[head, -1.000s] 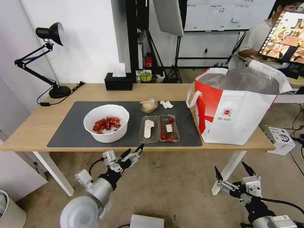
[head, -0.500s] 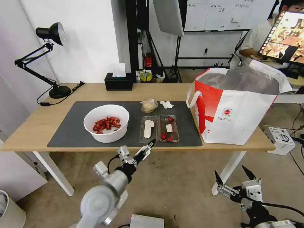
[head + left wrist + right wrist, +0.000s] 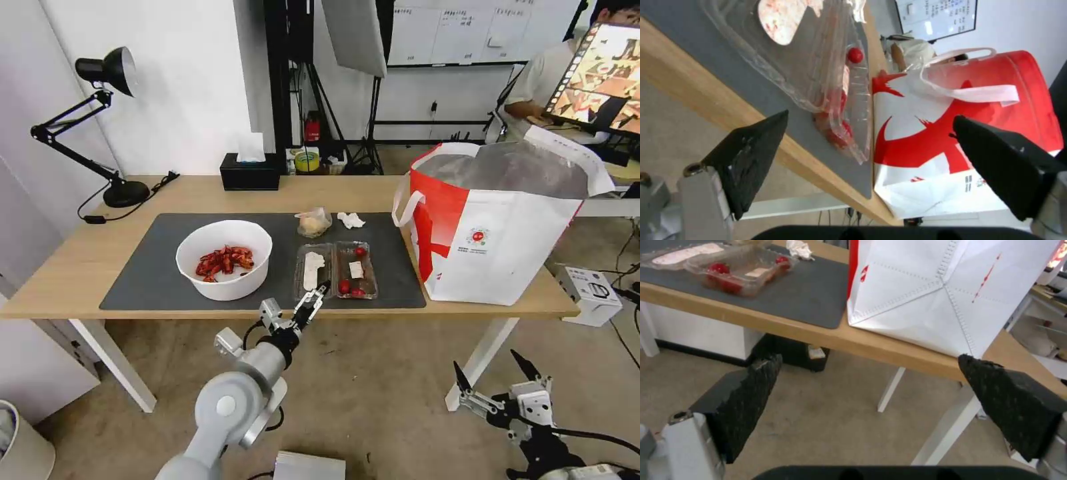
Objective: Pick up the trash from the table and place it into the takeout bag.
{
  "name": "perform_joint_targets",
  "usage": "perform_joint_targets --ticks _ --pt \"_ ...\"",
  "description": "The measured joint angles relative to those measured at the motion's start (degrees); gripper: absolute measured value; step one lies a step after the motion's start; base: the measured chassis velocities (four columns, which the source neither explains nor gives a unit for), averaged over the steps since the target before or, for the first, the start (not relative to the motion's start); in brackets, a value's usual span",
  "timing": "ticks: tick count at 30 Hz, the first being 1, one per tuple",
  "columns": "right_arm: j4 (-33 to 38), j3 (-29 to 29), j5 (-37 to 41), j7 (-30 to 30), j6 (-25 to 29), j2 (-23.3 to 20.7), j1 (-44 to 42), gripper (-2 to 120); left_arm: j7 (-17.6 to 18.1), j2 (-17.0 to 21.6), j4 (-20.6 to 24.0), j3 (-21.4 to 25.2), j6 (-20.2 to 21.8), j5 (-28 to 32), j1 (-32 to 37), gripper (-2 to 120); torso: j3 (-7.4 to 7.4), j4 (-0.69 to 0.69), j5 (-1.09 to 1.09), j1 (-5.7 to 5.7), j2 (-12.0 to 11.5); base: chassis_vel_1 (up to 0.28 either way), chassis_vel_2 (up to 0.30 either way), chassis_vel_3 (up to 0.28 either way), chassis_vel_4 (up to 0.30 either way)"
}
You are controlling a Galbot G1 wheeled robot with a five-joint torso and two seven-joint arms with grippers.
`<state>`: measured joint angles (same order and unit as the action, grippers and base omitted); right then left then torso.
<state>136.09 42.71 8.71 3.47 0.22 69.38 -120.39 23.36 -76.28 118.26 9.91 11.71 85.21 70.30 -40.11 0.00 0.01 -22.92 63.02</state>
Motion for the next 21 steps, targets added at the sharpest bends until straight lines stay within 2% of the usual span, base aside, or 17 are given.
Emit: perform_joint_targets --ticks 11,21 --pt "-0.4 -0.2 -1.3 0.8 0.4 2.2 -0.6 100 1.6 -2.4 -0.6 -1.8 0.0 1.8 -2.2 100 0.00 0.00 0.00 0.00 0.0 0.000 0.000 0.000 0.000" --pt "-0.4 -0.2 -1.6 0.8 0.6 2.9 -1.1 100 2.9 -4.3 -3.0 -3.1 -0.2 1.4 -4.0 100 0.00 0.00 0.00 0.00 0.0 0.000 0.000 0.000 0.000"
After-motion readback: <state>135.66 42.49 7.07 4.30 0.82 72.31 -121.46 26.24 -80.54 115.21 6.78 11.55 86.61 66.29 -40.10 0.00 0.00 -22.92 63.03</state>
